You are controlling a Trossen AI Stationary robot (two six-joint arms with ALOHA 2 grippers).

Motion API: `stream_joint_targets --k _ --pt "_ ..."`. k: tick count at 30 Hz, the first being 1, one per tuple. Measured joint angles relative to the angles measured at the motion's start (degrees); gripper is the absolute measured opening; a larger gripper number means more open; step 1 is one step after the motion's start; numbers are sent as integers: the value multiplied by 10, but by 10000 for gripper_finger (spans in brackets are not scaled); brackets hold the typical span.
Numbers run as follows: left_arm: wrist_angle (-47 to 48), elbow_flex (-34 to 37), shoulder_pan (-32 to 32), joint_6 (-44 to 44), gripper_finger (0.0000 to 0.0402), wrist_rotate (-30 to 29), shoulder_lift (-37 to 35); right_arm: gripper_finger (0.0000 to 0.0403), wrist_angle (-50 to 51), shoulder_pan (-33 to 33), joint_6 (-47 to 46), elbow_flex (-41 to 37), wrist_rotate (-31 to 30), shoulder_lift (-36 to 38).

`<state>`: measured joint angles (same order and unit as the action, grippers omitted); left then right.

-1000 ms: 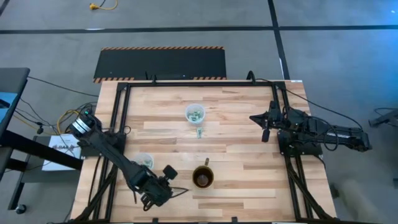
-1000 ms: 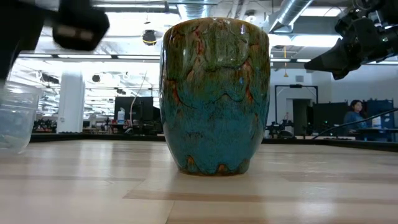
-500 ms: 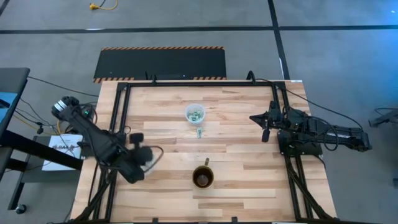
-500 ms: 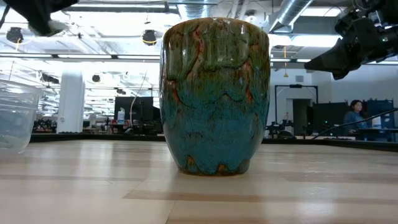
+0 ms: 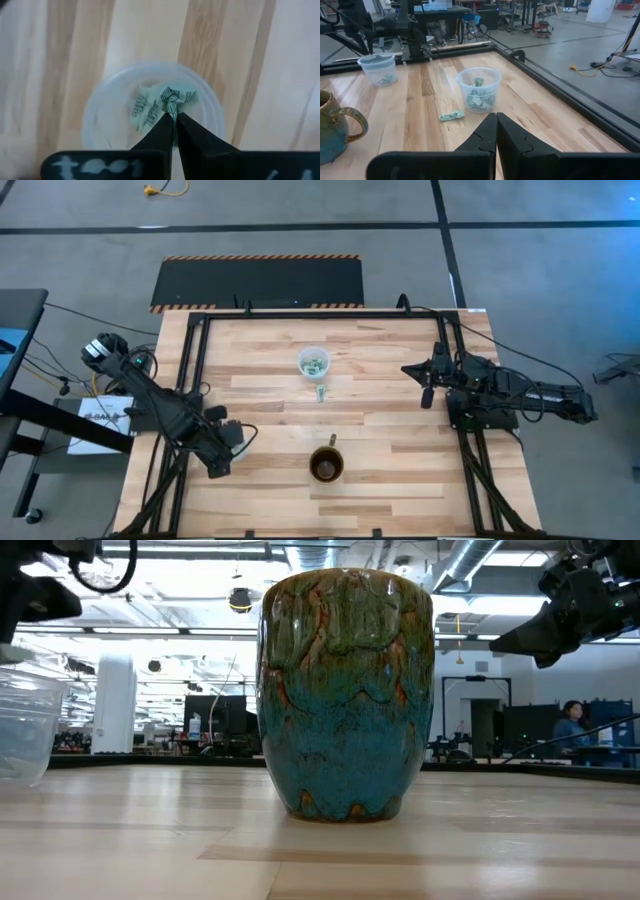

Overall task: Pick and place items into bin
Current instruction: Put the stevia packet into the bottom transparent bin, then adjust the top transparent bin

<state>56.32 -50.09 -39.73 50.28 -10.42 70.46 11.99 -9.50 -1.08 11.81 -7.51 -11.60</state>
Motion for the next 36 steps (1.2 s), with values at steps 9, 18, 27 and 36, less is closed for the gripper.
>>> stream_joint_targets --k 9,18,27,36 --pt "4 28 3 30 41 26 0 0 0 0 0 0 0 0" --pt "9 21 22 9 105 26 0 0 0 0 0 0 0 0" --pt "12 -49 57 -106 112 -93 -43 0 0 0 0 0 0 0" --pt "-73 -106 147 -330 111 -297 -86 0 0 0 0 0 0 0"
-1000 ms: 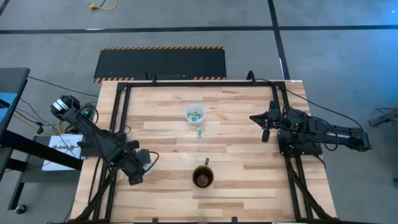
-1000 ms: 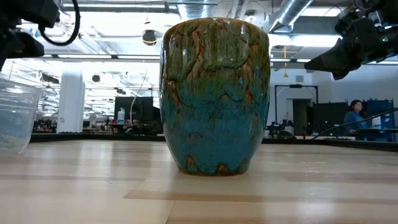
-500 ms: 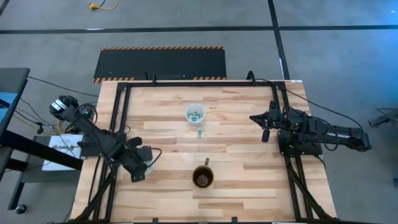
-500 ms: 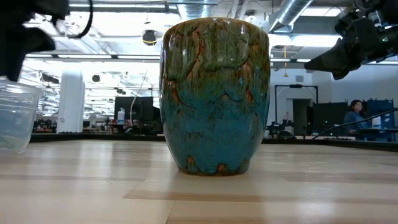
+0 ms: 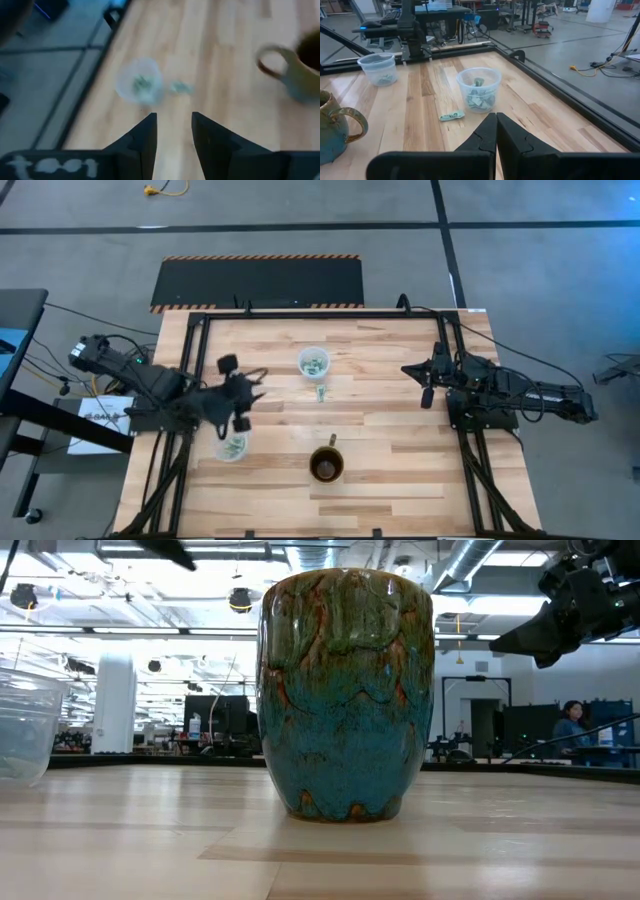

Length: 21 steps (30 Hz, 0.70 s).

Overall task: Pick and place items into bin
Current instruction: Adjust the top transparent bin

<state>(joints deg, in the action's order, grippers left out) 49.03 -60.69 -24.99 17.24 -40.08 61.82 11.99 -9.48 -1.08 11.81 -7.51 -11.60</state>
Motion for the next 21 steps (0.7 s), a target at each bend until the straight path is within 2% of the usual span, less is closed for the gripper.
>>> stream_joint_targets --k 3,6,8,12,14,17,21 --pt "-76 -3 60 -90 111 6 0 0 0 0 0 0 0 0" --pt "-122 -3 140 -126 111 57 1 0 0 0 0 0 0 0" --pt "-122 -3 206 -128 111 121 2 0 0 0 0 0 0 0" --pt "-129 21 336 -125 111 289 2 0 0 0 0 0 0 0" --pt "-145 43 386 -128 111 348 7 0 0 0 0 0 0 0" --pt "-170 79 441 -143 111 385 26 0 0 0 0 0 0 0" --pt "-227 112 484 -178 111 422 77 0 0 0 0 0 0 0"
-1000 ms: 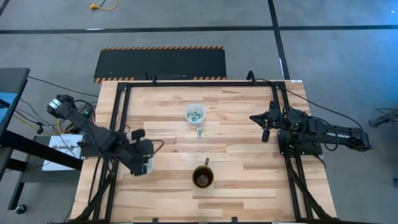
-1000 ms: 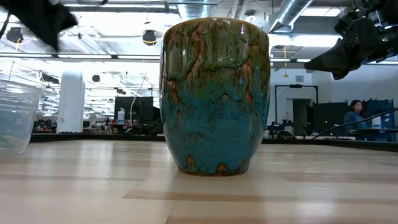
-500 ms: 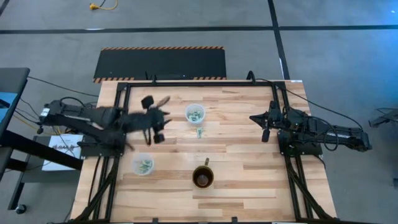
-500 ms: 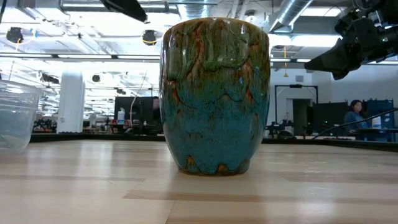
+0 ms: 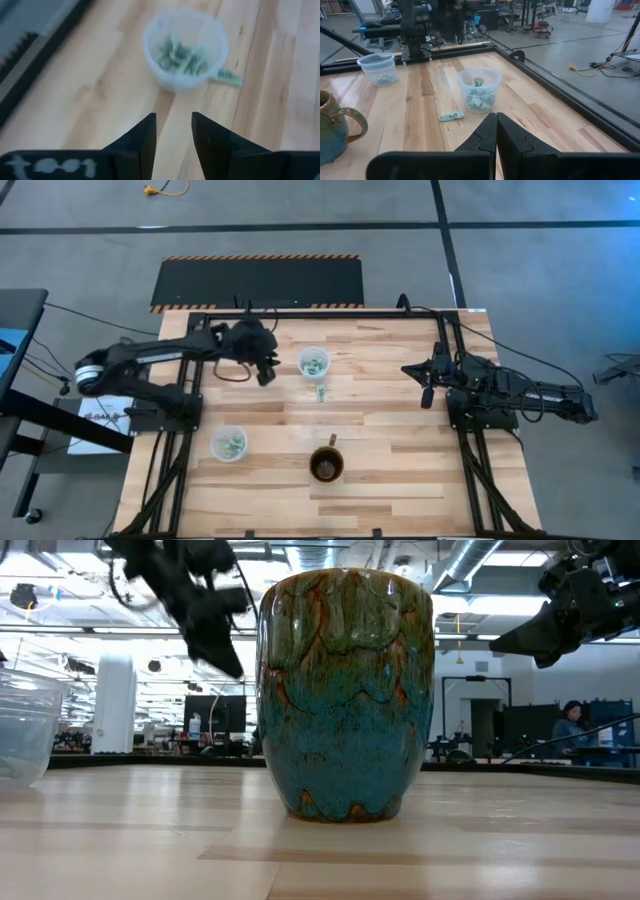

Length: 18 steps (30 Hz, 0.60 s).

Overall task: Pick and place items into bin
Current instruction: Adjust the top transparent bin

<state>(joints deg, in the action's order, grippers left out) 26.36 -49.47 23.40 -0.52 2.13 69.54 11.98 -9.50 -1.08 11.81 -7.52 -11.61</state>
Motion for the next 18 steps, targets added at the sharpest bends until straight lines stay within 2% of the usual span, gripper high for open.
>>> stream_joint_targets --k 3,9,18 --pt "-21 2 20 -16 109 30 60 0 0 0 0 0 0 0" --pt "-61 2 40 -43 84 35 166 0 0 0 0 0 0 0" --pt "-145 2 50 -66 36 86 244 0 0 0 0 0 0 0"
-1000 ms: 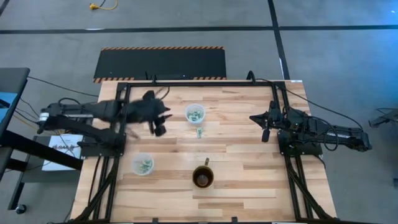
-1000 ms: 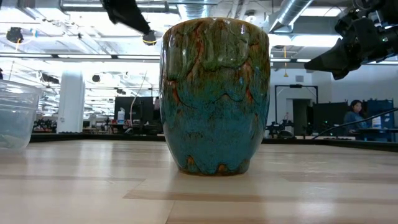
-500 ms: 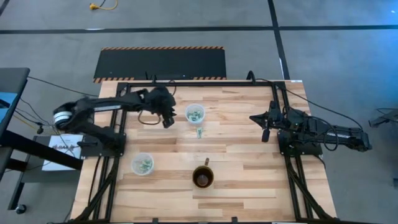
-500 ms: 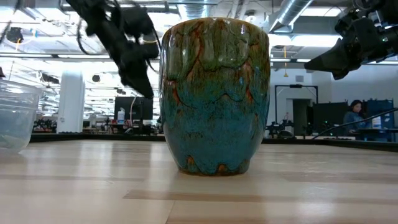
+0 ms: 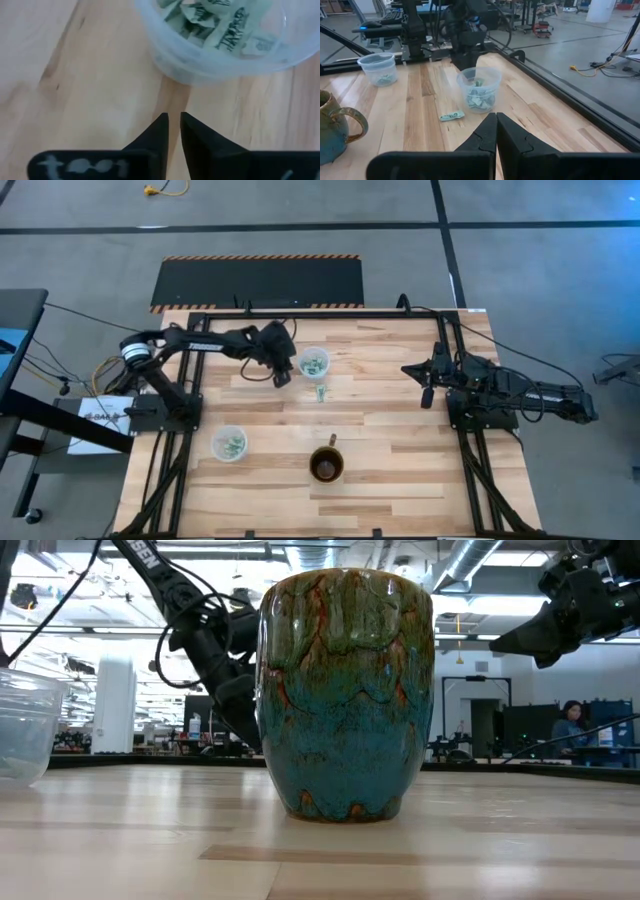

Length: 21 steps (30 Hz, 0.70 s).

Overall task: Pick and place items into bin
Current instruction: Adjust the top transparent bin

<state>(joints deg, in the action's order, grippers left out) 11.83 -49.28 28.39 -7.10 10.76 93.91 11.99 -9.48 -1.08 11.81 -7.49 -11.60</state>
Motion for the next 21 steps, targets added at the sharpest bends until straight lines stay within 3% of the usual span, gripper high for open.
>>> stream_joint_targets --k 11,21 --pt "-89 -3 -17 -25 16 37 29 0 0 0 0 0 0 0" --pt "-83 -50 -28 -32 11 50 87 0 0 0 0 0 0 0"
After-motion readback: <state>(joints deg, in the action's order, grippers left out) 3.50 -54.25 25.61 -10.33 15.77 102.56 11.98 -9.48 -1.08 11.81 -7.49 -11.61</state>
